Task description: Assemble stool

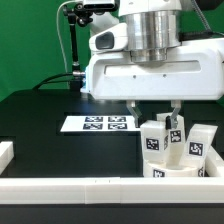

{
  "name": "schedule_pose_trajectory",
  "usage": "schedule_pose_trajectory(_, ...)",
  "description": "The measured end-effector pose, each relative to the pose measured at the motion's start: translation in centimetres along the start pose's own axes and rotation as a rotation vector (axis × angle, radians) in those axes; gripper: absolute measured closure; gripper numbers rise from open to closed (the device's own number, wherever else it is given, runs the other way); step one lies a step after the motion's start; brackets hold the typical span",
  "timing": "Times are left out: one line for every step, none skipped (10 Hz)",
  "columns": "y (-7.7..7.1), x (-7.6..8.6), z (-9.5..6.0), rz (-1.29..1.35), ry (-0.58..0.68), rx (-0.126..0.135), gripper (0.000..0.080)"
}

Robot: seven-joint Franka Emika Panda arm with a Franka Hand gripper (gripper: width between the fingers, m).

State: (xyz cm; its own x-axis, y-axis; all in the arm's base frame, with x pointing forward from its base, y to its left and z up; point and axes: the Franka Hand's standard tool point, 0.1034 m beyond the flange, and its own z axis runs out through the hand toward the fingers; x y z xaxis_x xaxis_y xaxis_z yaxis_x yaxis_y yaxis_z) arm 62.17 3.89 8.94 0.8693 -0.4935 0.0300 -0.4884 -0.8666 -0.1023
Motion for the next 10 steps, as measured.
schedule_pose_trajectory(0.0, 0.0, 0.0, 0.068, 0.000, 0.000, 0.0462)
schedule_pose_trajectory(-0.1, -0.1, 0.0, 0.181, -0.001, 0.001, 0.0462)
schedule_pose_trajectory(-0.3, -0.2, 0.0, 0.276, -0.002, 0.001, 0.0462)
schedule_pose_trajectory(-0.3, -0.3, 0.1, 0.331, -0.002, 0.001, 0.0462)
schedule_pose_trajectory(-0.4, -0.4, 0.1, 0.469, -0.006, 0.004, 0.0462)
schedule_pose_trajectory(-0.7, -0.6, 0.2, 0.569, -0.007, 0.007, 0.0462)
schedule_pose_trajectory(-1.0, -0.7, 0.1, 0.626, -0.006, 0.009, 0.0462)
schedule_pose_trajectory(-1.4, -0.9, 0.1, 0.764, -0.008, 0.011, 0.0462)
schedule_pose_trajectory(-1.8, -1.1, 0.0, 0.873, -0.007, 0.014, 0.0462)
schedule_pose_trajectory(-2.1, -1.2, -0.2, 0.974, -0.005, 0.016, 0.0462)
